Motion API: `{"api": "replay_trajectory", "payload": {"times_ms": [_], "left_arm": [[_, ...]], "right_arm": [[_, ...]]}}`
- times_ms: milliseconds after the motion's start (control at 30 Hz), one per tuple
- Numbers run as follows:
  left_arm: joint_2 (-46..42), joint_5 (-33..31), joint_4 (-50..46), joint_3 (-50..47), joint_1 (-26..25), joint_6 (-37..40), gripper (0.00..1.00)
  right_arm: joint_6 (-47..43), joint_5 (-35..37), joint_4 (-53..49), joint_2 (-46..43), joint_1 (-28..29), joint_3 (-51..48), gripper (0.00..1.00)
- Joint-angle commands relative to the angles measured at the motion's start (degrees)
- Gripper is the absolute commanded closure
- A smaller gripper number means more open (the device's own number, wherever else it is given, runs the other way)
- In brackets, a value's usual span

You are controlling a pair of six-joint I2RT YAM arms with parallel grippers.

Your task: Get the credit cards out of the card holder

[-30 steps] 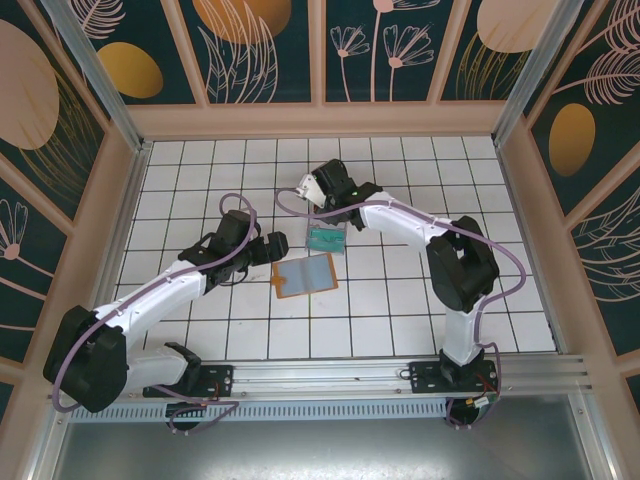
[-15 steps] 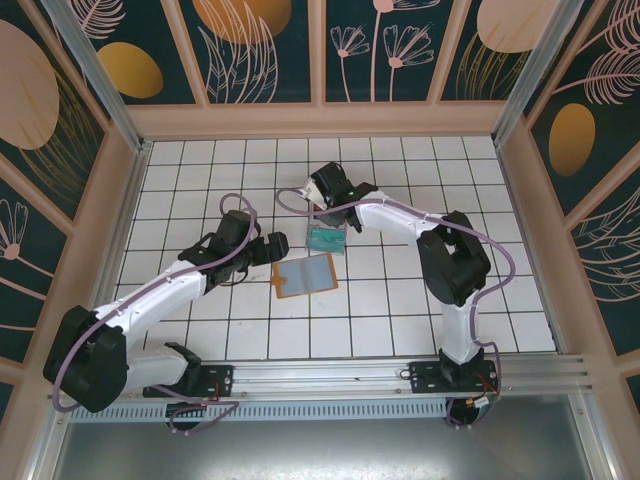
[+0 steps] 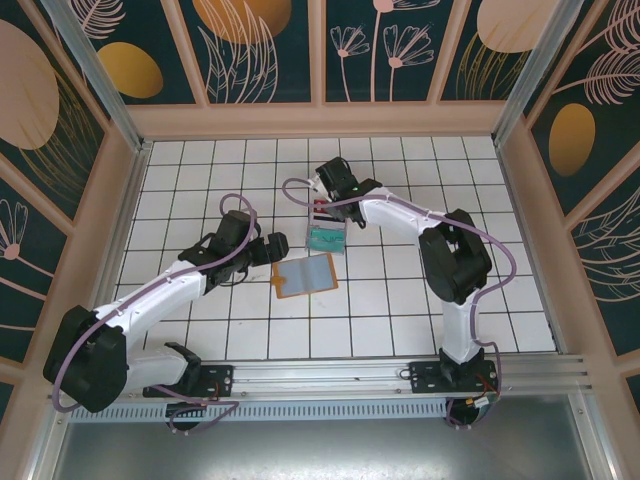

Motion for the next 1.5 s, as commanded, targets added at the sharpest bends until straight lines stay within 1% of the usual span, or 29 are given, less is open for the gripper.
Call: {"api": "replay_trajectory", "payload": {"times_ms": [0, 100, 200, 300, 400, 467, 533, 567, 600, 633, 667, 700, 733, 833, 900, 967, 1067, 1133, 1167, 1233, 1300, 1367, 1467], "left_arm": [[-1.1, -0.7, -0.8, -0.6, 0.4, -0.5, 0.05], [-1.1, -2.9, -1.4, -0.5, 0.5, -0.9, 0.05], [-1.7, -6.1, -2.0, -0.2, 0.5, -1.4, 0.02], [-3.3, -11.3, -3.1, 0.1, 0.6, -2.2, 0.02], [-5.9, -18.2, -3.5, -0.1, 0.7, -2.8, 0.02], [-8.1, -22.2, -2.7, -0.7, 0.8, -2.2, 0.02], [-10.2, -26.6, -0.5, -2.3, 0.9, -0.9, 0.02], [-11.5, -29.3, 0.9, -3.6, 0.8, -0.2, 0.01], [-12.8, -32.1, 2.2, -4.6, 0.9, 0.3, 0.01], [-13.7, -35.0, 3.6, -5.8, 0.9, 0.9, 0.01], [-14.7, -37.3, 5.5, -7.2, 0.9, 2.0, 0.01], [-15.5, -38.6, 7.6, -8.1, 1.0, 4.1, 0.01], [-15.9, -39.5, 8.8, -8.9, 1.2, 5.7, 0.01], [-16.0, -44.6, 14.2, -11.0, 1.7, 10.3, 0.02], [-15.1, -47.0, 17.5, -12.2, 3.0, 14.0, 0.02], [-12.8, -46.8, 18.9, -11.6, 4.8, 17.8, 0.01], [-7.7, -47.1, 22.7, -11.3, 8.0, 22.4, 0.01], [-3.9, -43.4, 26.2, -11.3, 11.4, 25.2, 0.02], [-2.3, -42.4, 27.4, -11.2, 13.1, 25.2, 0.01], [1.5, -40.5, 29.1, -10.3, 16.2, 24.2, 0.02], [5.3, -37.9, 32.2, -9.6, 18.9, 25.5, 0.01], [8.6, -37.5, 34.6, -9.3, 21.1, 25.3, 0.01], [11.9, -35.3, 43.6, -12.2, 23.9, 26.8, 0.02]], "right_arm": [[2.7, -0.6, 2.7, -4.2, -0.1, -2.1, 0.60], [5.6, -1.6, 5.8, -9.2, -0.1, -5.5, 0.59], [10.5, -1.3, 10.5, -15.6, -0.3, -10.3, 0.59], [16.6, -0.2, 15.3, -22.7, -0.6, -16.7, 0.59], [23.5, 0.0, 21.0, -31.4, -1.6, -25.4, 0.58], [28.2, -0.2, 24.8, -37.3, -3.2, -31.4, 0.52], [32.8, -0.2, 27.7, -43.0, -5.6, -37.6, 0.43], [34.9, -0.2, 28.9, -46.0, -6.3, -40.9, 0.34], [36.8, -0.1, 29.9, -48.9, -8.8, -44.2, 0.21], [38.2, -0.3, 30.7, -51.3, -10.2, -46.3, 0.11], [39.1, -1.1, 32.0, -54.0, -12.0, -49.8, 0.05], [40.4, -1.4, 32.9, -56.2, -13.9, -52.5, 0.02], [41.7, -0.9, 33.2, -57.9, -15.6, -54.4, 0.01], [43.7, 0.8, 34.5, -61.4, -21.2, -59.0, 0.01], [42.5, 2.4, 38.7, -62.1, -24.4, -62.8, 0.01], [39.6, 1.9, 42.0, -61.0, -27.3, -65.1, 0.01], [39.1, 2.1, 45.8, -56.2, -31.3, -66.1, 0.01], [41.4, 2.2, 48.4, -51.5, -33.7, -65.9, 0.01], [42.5, 2.3, 50.1, -49.3, -34.5, -65.7, 0.01], [41.7, 2.2, 54.5, -43.9, -35.3, -65.1, 0.01], [39.5, 3.2, 58.7, -38.4, -35.4, -63.7, 0.01], [36.9, 3.4, 63.4, -34.3, -35.4, -62.9, 0.01], [34.1, 1.7, 72.6, -28.6, -36.1, -63.2, 0.01]]}}
